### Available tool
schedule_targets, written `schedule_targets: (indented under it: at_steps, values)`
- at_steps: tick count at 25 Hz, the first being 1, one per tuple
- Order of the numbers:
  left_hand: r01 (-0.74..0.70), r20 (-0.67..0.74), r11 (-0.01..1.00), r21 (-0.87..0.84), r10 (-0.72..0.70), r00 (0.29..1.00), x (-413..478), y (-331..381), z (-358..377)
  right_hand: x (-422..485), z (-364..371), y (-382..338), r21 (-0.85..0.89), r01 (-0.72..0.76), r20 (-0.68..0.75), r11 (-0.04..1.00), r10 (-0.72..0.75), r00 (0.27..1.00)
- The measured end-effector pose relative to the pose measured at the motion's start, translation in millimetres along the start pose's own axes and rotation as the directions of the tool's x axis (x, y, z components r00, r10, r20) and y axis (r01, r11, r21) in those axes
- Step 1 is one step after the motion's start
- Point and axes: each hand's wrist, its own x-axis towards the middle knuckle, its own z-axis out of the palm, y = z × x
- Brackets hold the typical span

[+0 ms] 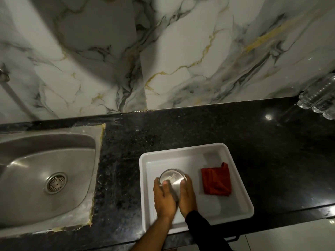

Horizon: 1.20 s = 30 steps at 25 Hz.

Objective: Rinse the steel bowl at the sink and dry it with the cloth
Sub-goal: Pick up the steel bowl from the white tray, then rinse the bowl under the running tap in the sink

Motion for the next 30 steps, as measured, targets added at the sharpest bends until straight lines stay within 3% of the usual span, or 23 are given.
schedule_targets:
  at_steps: [7,12,15,19,21,23,24,28,30]
  values:
    - [-0.178,-0.064,0.939,-0.294,0.167,0.984,-2.6,26.8,-73.2,-26.1,30.0,-58.1,0.322,0.120,-0.067,0.939,-0.104,0.992]
    - [-0.264,-0.188,0.889,-0.375,0.206,0.960,11.5,40.4,-149.8,-41.1,97.2,-101.6,0.312,0.163,0.085,0.936,-0.199,0.976]
    - [-0.323,-0.256,0.855,-0.406,0.232,0.938,31.1,40.9,-207.5,-68.6,152.7,-122.5,0.110,0.281,0.139,0.953,-0.295,0.945]
    - [-0.345,-0.202,0.880,-0.325,0.292,0.935,78.0,36.4,-299.6,-143.3,261.5,-125.2,0.271,0.414,0.077,0.869,-0.448,0.891]
    - [-0.363,-0.224,0.880,-0.305,0.304,0.926,106.5,33.6,-347.9,-134.6,309.9,-151.4,0.368,0.298,0.085,0.881,-0.351,0.932]
    - [-0.352,-0.253,0.909,-0.225,0.294,0.922,138.7,36.6,-403.2,-101.8,359.6,-170.8,0.493,-0.028,0.170,0.870,-0.064,0.983]
    - [-0.342,-0.263,0.926,-0.161,0.294,0.919,156.9,43.7,-431.7,-95.1,381.9,-177.8,0.514,-0.086,0.206,0.853,-0.025,0.978]
    - [-0.371,-0.262,0.927,-0.058,0.344,0.902,248.9,127.9,-537.9,-90.7,473.5,-211.8,0.528,-0.157,0.253,0.835,0.023,0.967]
    - [-0.406,-0.243,0.909,0.094,0.417,0.876,285.2,185.2,-567.1,-85.6,501.3,-228.0,0.527,-0.176,0.239,0.831,0.055,0.970]
